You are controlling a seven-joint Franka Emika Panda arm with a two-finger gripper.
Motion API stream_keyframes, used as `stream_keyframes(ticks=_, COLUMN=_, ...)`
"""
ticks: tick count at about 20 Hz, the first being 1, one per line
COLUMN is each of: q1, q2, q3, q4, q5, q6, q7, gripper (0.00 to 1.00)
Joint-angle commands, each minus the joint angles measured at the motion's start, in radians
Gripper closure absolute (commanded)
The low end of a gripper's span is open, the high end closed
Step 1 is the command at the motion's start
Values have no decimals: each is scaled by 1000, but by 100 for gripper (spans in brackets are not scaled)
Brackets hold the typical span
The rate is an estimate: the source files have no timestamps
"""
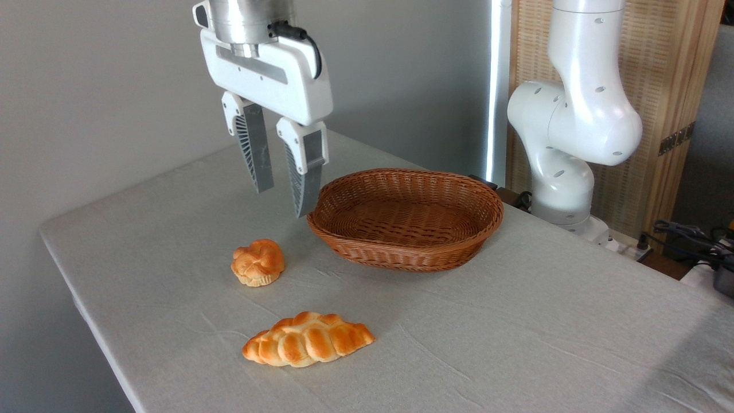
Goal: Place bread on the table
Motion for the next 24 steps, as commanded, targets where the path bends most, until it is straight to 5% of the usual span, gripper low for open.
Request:
stream_keyframes(ticks=1, q1=23, q2=21, q3=-9, q4=66, q5=-17, q6=-71, q7=-12, gripper=0)
stream_keyframes(ticks=24, q1=46, q2=30, q3=-48, q4=75, q5=-2, q6=-99, q7=-9, gripper=0)
